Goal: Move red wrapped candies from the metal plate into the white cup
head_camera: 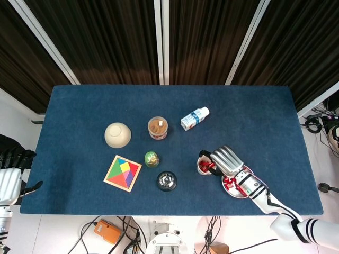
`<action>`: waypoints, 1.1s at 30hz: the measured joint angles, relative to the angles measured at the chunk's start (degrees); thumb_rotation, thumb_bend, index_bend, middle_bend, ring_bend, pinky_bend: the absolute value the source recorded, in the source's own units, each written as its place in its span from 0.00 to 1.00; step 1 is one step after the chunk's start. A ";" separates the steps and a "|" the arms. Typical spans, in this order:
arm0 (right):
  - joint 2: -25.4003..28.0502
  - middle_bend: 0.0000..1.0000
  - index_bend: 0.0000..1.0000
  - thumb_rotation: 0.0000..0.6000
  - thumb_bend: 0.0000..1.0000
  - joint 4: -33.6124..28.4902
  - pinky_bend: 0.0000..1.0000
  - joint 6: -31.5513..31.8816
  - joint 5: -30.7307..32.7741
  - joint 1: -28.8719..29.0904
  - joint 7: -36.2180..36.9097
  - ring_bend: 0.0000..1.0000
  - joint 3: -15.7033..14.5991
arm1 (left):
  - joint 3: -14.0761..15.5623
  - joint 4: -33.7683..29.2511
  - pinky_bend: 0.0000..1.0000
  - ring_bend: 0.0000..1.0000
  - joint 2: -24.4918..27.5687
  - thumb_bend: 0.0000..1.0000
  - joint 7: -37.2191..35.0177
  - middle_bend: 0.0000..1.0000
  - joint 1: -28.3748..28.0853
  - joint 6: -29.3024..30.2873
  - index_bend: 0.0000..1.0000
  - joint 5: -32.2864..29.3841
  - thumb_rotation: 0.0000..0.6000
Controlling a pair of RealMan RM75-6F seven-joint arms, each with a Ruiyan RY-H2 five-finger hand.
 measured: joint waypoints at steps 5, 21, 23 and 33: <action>-0.28 0.92 0.37 1.00 0.33 0.10 1.00 -0.12 0.48 0.02 -0.16 1.00 0.09 | -0.16 0.25 0.00 0.01 -0.21 0.01 -0.07 0.16 -0.31 -0.06 0.23 0.20 1.00; 8.67 0.92 0.42 1.00 0.33 -4.85 1.00 6.01 -1.77 -4.37 -1.20 1.00 -2.53 | -0.24 1.05 0.00 0.01 -0.58 0.01 -0.99 0.16 -0.26 0.51 0.23 0.46 1.00; 11.14 0.92 0.43 1.00 0.33 -5.70 1.00 5.31 -1.71 -5.58 -2.57 1.00 -4.74 | -0.20 1.08 0.00 0.01 -0.65 0.01 -0.96 0.16 -0.26 0.51 0.23 0.50 1.00; 10.54 0.92 0.45 1.00 0.34 -1.97 1.00 -2.01 2.05 -7.78 -5.92 1.00 -8.60 | -0.10 0.31 0.00 0.02 -0.79 0.01 -0.07 0.16 -0.58 0.73 0.23 1.24 1.00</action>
